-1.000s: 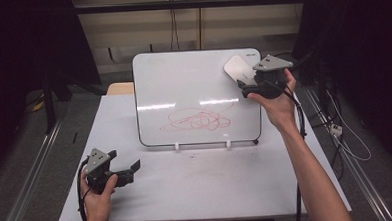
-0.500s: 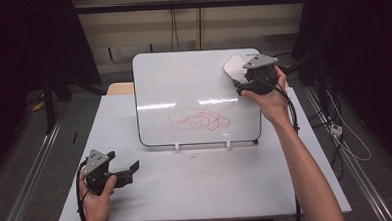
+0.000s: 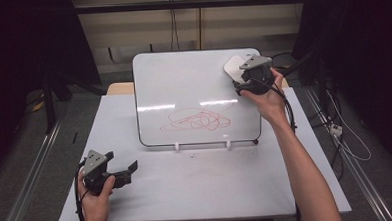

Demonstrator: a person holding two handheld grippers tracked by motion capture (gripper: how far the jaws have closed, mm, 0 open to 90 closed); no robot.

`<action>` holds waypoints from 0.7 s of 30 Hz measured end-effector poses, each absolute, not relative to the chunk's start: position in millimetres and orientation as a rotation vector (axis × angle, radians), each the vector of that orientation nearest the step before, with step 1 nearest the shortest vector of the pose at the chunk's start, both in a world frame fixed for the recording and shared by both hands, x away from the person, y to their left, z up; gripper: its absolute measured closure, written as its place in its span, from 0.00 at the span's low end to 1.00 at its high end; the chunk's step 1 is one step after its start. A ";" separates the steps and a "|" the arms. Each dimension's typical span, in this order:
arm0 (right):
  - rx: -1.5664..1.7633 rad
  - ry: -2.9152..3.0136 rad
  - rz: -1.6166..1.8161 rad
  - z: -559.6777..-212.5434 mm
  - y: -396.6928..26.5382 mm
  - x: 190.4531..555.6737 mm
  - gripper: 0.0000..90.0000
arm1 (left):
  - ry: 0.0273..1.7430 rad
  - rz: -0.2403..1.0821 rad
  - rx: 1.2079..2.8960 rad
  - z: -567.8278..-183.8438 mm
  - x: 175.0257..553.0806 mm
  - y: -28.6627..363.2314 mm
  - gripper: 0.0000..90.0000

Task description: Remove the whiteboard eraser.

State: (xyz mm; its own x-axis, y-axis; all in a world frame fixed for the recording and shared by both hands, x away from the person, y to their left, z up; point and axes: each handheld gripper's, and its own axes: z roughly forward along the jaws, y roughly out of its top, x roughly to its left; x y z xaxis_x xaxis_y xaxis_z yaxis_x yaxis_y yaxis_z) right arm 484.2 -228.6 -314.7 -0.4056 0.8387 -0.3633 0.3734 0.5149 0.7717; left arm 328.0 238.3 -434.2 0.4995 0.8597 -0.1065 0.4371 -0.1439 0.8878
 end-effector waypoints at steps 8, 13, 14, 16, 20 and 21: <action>1.034 2.010 0.815 -311.0 -231.0 483.2 0.34 | 1.093 0.540 1.756 -433.5 327.4 235.9 0.06; 1.068 2.026 0.863 -308.7 -234.7 483.2 0.34 | 1.095 0.541 1.756 -433.7 327.1 236.3 0.06; 1.068 2.026 0.863 -308.7 -234.7 483.2 0.34 | 1.089 0.544 1.772 -433.5 327.2 237.3 0.06; 1.070 2.030 0.875 -308.4 -235.7 482.6 0.34 | 1.094 0.542 1.763 -433.8 327.2 237.1 0.06; 1.079 2.029 0.899 -308.3 -236.8 480.7 0.34 | 1.096 0.544 1.767 -434.3 326.8 237.4 0.06; 1.077 2.026 0.902 -308.0 -237.1 479.4 0.34 | 1.095 0.544 1.767 -434.3 326.7 237.6 0.06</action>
State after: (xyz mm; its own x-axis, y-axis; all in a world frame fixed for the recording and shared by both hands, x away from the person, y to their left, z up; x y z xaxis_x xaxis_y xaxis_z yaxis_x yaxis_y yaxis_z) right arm 479.4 -237.1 -308.0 -0.4407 0.8677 -0.2299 0.4099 0.4223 0.8085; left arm 326.7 237.6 -434.3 0.4997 0.8599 -0.1048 0.4358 -0.1449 0.8883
